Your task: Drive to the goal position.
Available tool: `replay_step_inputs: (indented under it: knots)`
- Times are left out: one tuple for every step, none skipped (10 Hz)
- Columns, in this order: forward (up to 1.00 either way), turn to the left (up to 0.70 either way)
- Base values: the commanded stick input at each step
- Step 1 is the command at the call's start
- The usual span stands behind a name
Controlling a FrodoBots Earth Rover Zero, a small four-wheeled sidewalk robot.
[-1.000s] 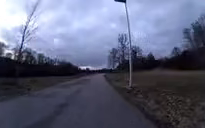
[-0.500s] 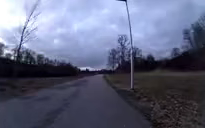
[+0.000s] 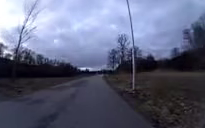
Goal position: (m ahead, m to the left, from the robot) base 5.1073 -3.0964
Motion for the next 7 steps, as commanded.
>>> replay_step_inputs:
  knots:
    - [0.5, 0.0]
    - [0.5, 0.0]
    - [0.5, 0.0]
    - [0.5, 0.0]
    - [0.5, 0.0]
    - [0.5, 0.0]
    - [0.5, 0.0]
